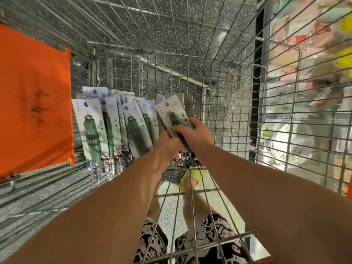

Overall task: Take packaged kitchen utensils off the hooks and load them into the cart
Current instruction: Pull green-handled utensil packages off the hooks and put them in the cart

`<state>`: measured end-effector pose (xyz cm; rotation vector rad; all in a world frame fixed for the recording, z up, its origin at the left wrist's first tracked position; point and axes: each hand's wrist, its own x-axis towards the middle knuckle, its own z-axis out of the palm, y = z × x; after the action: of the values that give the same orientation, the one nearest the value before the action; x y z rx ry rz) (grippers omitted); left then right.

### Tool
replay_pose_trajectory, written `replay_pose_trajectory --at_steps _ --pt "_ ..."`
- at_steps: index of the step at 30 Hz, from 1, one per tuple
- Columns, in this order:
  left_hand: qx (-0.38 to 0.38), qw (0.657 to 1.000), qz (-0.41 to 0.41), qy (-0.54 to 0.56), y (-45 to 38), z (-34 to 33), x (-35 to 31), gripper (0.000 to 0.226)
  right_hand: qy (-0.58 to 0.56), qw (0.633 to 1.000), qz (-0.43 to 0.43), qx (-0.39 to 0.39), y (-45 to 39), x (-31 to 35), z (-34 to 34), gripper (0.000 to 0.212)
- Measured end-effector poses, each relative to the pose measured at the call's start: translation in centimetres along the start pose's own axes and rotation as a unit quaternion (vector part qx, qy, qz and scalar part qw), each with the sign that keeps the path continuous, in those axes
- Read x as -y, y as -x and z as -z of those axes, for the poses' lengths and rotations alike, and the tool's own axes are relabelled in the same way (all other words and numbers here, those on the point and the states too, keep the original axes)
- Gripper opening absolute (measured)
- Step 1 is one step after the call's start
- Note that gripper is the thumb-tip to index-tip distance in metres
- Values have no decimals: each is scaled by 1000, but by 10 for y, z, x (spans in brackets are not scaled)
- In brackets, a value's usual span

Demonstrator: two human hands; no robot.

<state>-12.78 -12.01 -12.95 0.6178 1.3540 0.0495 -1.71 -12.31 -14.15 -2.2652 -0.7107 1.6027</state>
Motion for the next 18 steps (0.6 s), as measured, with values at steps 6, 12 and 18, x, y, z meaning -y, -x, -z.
replay_pose_trajectory --at_steps 6,12,18 --pt "0 999 25 34 -1 6 5 33 -22 998 -38 49 -7 6 4 21" --pt "-17 999 -3 29 -3 8 5 24 -19 998 -45 37 -11 12 8 21" --pt "-11 996 28 89 -3 2 0 51 -37 998 -54 18 -11 15 26 31"
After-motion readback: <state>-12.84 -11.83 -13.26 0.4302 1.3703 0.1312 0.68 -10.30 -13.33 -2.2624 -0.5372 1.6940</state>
